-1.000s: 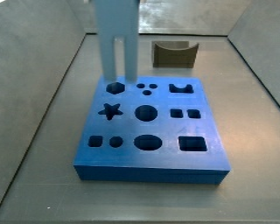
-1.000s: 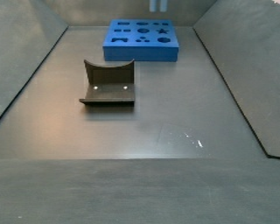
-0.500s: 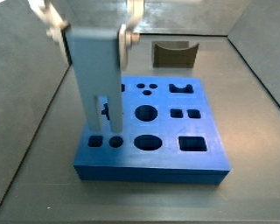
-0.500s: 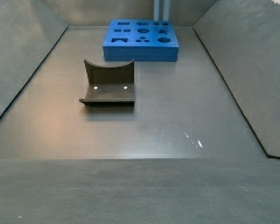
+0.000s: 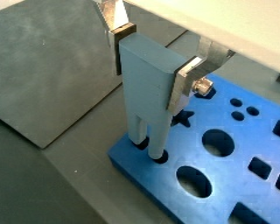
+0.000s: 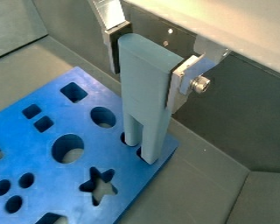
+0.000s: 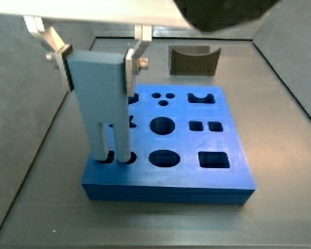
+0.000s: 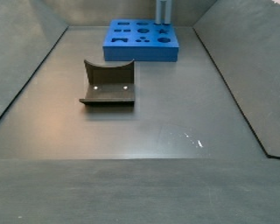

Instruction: Insert the square-circle object.

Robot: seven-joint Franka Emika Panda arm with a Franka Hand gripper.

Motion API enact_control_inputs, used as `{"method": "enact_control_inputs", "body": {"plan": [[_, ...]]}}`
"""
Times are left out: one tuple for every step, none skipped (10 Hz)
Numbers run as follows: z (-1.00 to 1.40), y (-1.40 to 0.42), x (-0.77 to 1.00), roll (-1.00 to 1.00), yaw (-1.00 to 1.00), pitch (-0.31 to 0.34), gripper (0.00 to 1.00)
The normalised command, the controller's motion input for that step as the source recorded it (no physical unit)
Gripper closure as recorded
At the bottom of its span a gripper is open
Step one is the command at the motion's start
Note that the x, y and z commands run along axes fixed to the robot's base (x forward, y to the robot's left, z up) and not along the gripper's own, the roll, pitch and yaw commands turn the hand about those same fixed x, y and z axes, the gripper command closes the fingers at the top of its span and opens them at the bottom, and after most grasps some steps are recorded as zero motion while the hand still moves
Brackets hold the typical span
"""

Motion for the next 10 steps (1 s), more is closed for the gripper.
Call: {"method": "enact_control_inputs", "body": {"plan": [[-0.31, -0.07, 0.16, 0.14, 0.03, 0.044, 1.0], [-0.32, 0.0, 0.01, 0.16, 0.08, 0.004, 1.0], [-0.37, 0.05, 0.05, 0.19, 0.05, 0.016, 1.0], [-0.45, 0.09, 0.0, 0.23, 0.01, 0.0, 1.0], [-0.52, 0.04, 0.0, 0.26, 0.0, 0.0, 1.0], [-0.52, 0.01, 0.0, 0.23, 0.0, 0.0, 1.0], [-0.62, 0.0, 0.0, 0.13, 0.0, -0.033, 1.0], [-0.68, 0.0, 0.0, 0.01, 0.0, -0.044, 1.0], [-0.72, 0.0, 0.0, 0.0, 0.0, -0.049, 1.0], [-0.67, 0.0, 0.0, 0.0, 0.0, -0.026, 1.0]]}}
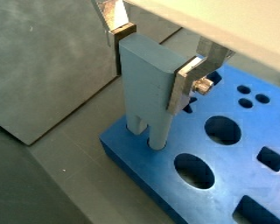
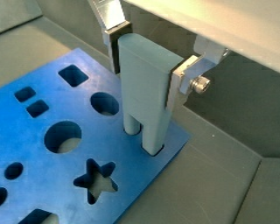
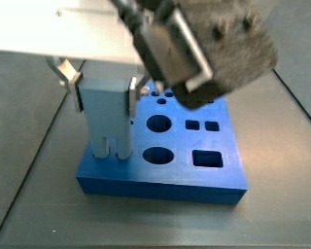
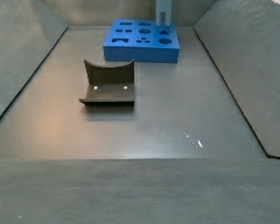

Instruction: Insert the square-circle object.

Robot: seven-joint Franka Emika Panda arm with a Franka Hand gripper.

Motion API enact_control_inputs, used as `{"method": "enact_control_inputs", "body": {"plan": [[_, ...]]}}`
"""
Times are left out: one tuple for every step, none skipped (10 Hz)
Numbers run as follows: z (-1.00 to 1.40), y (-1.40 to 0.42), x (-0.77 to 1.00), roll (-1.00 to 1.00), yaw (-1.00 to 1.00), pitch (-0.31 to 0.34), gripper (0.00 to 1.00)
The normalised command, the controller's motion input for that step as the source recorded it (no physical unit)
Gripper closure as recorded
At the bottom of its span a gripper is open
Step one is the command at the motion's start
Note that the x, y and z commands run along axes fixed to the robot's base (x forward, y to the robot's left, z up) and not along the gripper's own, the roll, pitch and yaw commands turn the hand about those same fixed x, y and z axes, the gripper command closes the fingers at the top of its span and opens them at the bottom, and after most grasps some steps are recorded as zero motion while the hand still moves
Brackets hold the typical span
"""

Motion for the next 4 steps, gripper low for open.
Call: {"method": "enact_control_inputs", "body": {"plan": [[-0.55, 0.0, 0.0, 0.0, 0.0, -0.02, 1.0], [-0.48, 0.0, 0.0, 0.0, 0.0, -0.014, 1.0], [-0.2, 0.0, 0.0, -0.13, 0.0, -0.083, 1.0], [0.0, 0.0, 0.0, 0.0, 0.0, 0.0, 1.0]]}}
